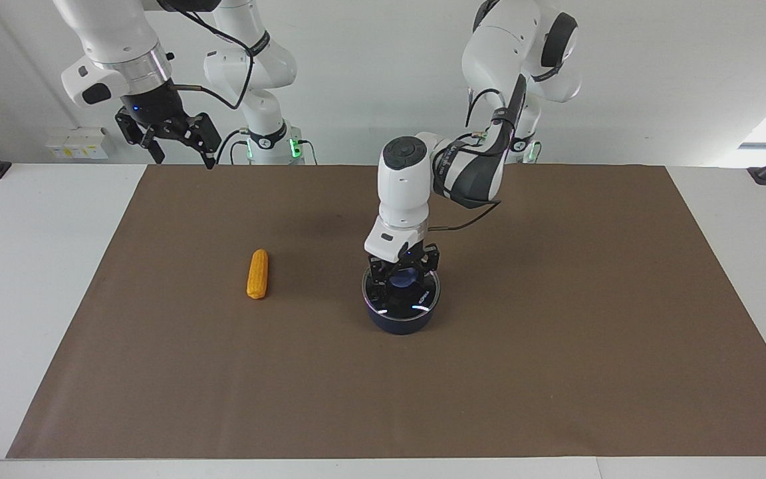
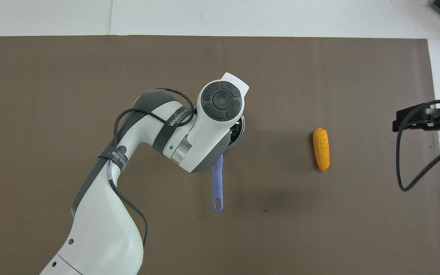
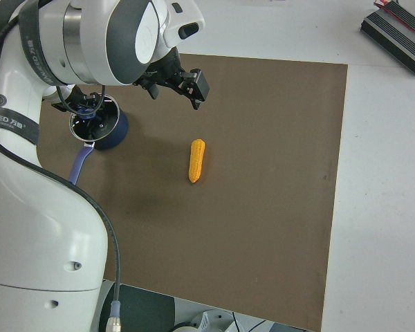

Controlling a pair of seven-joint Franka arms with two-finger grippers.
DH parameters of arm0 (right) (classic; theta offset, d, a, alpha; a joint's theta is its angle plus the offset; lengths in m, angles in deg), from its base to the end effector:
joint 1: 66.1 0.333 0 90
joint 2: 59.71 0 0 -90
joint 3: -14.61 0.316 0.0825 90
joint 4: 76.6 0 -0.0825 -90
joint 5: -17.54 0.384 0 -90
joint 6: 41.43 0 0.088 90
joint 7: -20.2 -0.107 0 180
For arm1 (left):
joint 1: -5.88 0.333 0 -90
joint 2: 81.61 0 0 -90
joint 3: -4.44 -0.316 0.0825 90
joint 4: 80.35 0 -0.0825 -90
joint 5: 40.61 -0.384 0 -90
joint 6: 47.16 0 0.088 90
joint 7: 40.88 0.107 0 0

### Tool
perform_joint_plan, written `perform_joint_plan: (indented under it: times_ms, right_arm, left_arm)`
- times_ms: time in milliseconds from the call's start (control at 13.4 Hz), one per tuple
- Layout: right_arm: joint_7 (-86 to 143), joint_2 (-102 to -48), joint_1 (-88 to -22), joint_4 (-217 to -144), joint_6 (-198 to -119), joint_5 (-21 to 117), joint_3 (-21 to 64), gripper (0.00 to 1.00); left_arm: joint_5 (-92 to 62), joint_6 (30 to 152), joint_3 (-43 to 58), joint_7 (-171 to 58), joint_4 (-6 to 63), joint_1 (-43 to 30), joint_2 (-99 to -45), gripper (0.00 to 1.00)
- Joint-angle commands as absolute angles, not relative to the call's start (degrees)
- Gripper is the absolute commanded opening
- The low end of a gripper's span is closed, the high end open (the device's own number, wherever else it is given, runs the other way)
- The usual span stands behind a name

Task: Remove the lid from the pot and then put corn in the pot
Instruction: 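Close the left gripper on the blue lid knob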

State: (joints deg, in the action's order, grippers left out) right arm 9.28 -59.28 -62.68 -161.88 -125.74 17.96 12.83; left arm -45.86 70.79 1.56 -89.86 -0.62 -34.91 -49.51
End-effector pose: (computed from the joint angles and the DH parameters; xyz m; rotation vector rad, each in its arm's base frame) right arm 0.5419 0.0163 0.6584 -3.1249 0.2525 0.0160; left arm 0.5697 -0.4466 0.3944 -3.1184 -0.2272 -0.2398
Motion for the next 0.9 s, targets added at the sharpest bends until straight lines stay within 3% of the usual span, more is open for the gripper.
perform_joint_plan:
  times_ms: [0, 299, 449, 823]
  right_arm:
    - [10.97, -58.13, -63.02, -163.35, -126.86, 18.42, 13.03, 1.00]
    - [10.97, -58.13, -63.02, -163.35, -126.86, 18.42, 13.03, 1.00]
    - [10.97, -58.13, -63.02, -163.35, -126.95, 18.42, 13.03, 1.00]
    - [10.88, -58.13, -63.02, -163.35, -127.04, 18.42, 13.03, 1.00]
  left_arm:
    - [-47.29, 69.47, 0.84, -90.63, -1.78, -35.78, -49.09, 0.80]
    - [-47.29, 69.21, 0.84, -90.63, -1.78, -35.78, -49.26, 0.79]
    - [-47.29, 69.12, 0.84, -90.63, -1.78, -35.78, -49.35, 0.72]
    - [-47.21, 68.85, 0.84, -90.63, -1.87, -35.78, -49.53, 0.72]
